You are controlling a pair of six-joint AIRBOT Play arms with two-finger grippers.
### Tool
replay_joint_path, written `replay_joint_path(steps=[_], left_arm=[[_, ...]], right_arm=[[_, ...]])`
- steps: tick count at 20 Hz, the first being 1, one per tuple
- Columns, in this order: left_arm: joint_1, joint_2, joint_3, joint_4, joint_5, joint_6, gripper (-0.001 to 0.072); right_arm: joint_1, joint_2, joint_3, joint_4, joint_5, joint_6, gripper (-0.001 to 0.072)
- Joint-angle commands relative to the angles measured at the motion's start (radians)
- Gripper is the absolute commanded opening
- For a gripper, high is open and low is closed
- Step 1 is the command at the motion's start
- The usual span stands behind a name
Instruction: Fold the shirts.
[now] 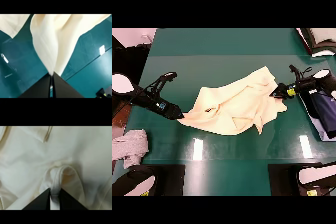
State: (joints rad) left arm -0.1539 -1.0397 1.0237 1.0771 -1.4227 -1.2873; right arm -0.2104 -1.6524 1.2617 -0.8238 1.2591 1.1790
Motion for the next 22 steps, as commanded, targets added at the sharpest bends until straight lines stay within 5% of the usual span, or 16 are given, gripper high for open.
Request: replay_joint_path(steps=[1,5,11,17,22], left_arm=[[0.001,0.001,0.000,0.003,-0.007,0.000,0.0025],[0.001,0.012,0.103,0.150,0.002,-0.088,0.0025],[0.001,0.012,0.681,0.395,0.040,-0.158,0.0025],[0.001,0.018,1.207,0.408,0.058,-0.158,0.0025],[0.001,0.142,1.216,0.397,0.219,-0.185,0.0025]], right_arm=[[0.007,0.021,0.010,-0.015,0.009,0.001,0.0038],[-0.037,0.190,0.011,-0.001,-0.009,0.002,0.0021],[-0.082,0.490,0.295,0.067,-0.103,0.018,0.0020],[-0.140,0.726,0.619,0.062,-0.203,0.019,0.0020],[-0.380,0.838,0.776,0.063,-0.154,0.076,0.0020]])
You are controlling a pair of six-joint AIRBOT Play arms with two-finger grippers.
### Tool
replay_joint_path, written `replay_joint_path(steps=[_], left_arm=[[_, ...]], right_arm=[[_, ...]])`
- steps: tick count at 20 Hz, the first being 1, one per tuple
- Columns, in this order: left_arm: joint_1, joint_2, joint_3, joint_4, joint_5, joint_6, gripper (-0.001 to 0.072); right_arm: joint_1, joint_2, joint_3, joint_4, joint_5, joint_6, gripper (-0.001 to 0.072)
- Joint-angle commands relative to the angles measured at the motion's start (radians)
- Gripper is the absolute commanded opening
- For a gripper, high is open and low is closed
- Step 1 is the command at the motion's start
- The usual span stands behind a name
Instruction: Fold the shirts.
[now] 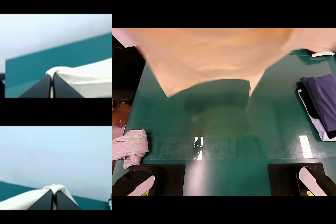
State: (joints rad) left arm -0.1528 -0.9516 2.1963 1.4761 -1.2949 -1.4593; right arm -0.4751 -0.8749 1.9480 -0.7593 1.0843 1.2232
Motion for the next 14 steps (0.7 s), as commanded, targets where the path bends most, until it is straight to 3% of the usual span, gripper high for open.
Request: replay_joint_path(steps=[1,3,6,11,14], left_arm=[[0.000,0.074,0.043,-0.011,0.118,-0.023,0.0024],[0.000,0.103,0.045,-0.023,0.143,-0.027,0.0024],[0.000,0.103,-0.003,-0.014,0.080,-0.026,0.0025],[0.000,0.029,-0.385,-0.016,-0.028,-0.026,0.0025],[0.000,-0.111,-0.542,-0.018,-0.081,-0.025,0.0025]], right_arm=[[-0.175,0.072,0.110,-0.002,0.033,0.044,0.0020],[-0.262,0.095,0.105,0.000,0.038,0.071,0.0019],[-0.295,0.107,0.029,0.000,0.081,0.098,0.0019],[-0.161,-0.089,-0.016,-0.014,0.329,0.150,0.0018],[0.046,-0.282,-0.017,-0.240,0.457,0.220,0.0018]])
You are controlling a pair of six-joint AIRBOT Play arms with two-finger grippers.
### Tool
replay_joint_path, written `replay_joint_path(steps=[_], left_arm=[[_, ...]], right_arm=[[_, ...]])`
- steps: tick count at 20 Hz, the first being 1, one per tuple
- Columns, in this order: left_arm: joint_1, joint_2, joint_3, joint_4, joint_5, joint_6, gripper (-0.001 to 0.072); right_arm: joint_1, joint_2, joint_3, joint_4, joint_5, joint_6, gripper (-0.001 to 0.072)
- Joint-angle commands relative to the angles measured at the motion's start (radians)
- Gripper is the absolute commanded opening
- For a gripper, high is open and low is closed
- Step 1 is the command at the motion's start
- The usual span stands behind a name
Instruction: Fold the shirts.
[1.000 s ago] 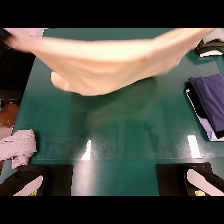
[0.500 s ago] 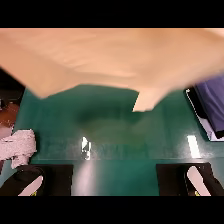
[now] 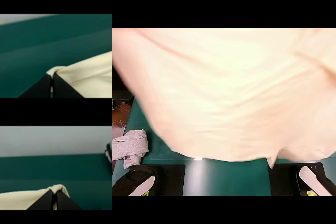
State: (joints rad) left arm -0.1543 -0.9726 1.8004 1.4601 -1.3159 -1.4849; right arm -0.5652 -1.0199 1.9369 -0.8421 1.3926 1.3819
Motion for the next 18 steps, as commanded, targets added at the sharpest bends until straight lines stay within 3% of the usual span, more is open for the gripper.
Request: replay_joint_path(steps=[1,5,9,14,16,18], left_arm=[[0.001,-0.148,-0.176,-0.002,-0.060,0.001,0.0025],[0.001,-0.376,-0.198,-0.001,0.009,0.046,0.0025],[0.001,-0.525,-0.197,0.001,0.274,0.055,0.0025],[0.002,-0.592,-0.198,0.007,0.677,0.052,0.0025],[0.002,-0.610,-0.198,0.006,0.776,0.051,0.0025],[0.002,-0.635,-0.198,0.007,0.781,0.051,0.0025]], right_arm=[[0.203,-0.212,-0.005,-0.247,0.197,0.080,0.0018],[0.363,-0.492,-0.005,-0.368,0.241,0.110,0.0018],[0.407,-0.681,-0.005,-0.365,0.023,0.121,0.0018],[0.407,-0.777,-0.005,-0.363,-0.271,0.121,0.0018],[0.407,-0.782,-0.006,-0.365,-0.354,0.118,0.0018],[0.407,-0.782,-0.006,-0.366,-0.404,0.100,0.0019]])
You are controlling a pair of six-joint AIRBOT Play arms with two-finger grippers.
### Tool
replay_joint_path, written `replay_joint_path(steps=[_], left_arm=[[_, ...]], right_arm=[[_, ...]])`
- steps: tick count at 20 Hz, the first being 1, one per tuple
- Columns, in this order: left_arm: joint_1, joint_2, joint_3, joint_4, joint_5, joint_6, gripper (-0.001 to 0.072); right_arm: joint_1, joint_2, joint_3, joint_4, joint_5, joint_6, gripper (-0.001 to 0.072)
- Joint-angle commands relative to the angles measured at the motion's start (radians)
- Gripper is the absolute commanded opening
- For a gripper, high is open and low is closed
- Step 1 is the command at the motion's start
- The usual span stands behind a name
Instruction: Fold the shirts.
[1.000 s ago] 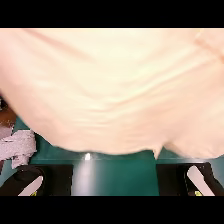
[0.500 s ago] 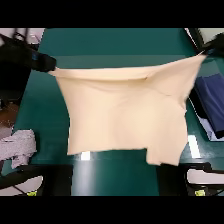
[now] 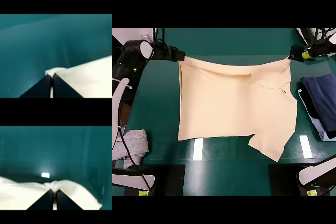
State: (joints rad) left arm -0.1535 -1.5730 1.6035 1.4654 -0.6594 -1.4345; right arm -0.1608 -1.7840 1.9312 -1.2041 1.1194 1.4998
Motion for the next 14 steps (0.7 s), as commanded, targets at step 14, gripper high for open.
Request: replay_joint_path(steps=[14], left_arm=[[0.001,-0.084,-0.102,0.132,-0.116,0.003,0.0026]], right_arm=[[0.027,0.087,-0.269,-0.237,0.167,-0.050,0.0017]])
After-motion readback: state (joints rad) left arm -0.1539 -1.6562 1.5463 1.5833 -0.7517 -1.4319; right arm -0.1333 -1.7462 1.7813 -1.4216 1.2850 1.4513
